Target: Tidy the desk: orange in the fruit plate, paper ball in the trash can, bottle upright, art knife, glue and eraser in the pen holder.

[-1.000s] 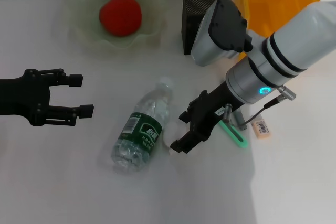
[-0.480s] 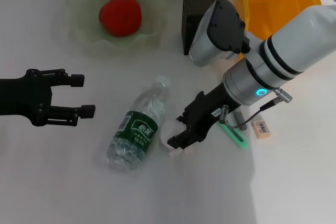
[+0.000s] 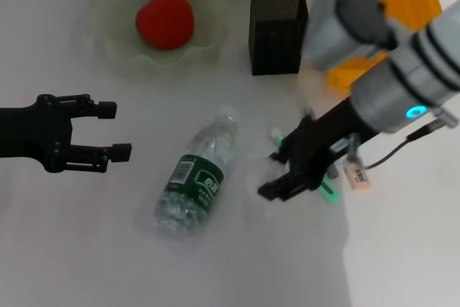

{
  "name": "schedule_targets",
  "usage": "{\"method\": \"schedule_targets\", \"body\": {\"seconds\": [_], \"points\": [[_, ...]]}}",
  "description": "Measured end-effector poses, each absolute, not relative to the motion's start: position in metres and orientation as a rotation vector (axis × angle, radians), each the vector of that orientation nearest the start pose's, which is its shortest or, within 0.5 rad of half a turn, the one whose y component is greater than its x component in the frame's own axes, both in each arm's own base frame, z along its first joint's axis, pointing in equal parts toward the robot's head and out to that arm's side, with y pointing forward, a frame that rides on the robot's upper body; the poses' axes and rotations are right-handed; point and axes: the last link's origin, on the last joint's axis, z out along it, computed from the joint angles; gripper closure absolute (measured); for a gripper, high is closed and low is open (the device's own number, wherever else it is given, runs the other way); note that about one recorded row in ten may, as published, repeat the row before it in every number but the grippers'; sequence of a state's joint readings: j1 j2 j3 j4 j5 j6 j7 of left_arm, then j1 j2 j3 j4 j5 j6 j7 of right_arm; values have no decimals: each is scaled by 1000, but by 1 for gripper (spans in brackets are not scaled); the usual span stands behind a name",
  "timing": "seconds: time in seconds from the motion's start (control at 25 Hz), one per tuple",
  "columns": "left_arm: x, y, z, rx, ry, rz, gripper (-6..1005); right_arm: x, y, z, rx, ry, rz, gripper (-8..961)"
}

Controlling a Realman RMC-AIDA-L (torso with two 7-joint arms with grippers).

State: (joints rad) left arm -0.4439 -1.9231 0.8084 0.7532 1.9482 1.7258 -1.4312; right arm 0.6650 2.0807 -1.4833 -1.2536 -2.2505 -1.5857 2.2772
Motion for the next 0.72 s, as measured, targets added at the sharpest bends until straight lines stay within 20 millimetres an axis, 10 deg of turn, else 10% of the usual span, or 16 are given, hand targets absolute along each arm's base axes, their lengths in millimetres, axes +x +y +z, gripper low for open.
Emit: {"method": "schedule_targets", "body": {"seconds": [0.2,0.44,0.72], "points": [[-285,310,60,-2846,-556,-564,136,133,342,24,-2859,626,-48,426],[-284,311,58,-2844,-560,-566,136,181,381,92,-2394,891,445,425],[-281,312,56,-2848,-557,-574,136,228,408,106,-2189,985,734,425]]}}
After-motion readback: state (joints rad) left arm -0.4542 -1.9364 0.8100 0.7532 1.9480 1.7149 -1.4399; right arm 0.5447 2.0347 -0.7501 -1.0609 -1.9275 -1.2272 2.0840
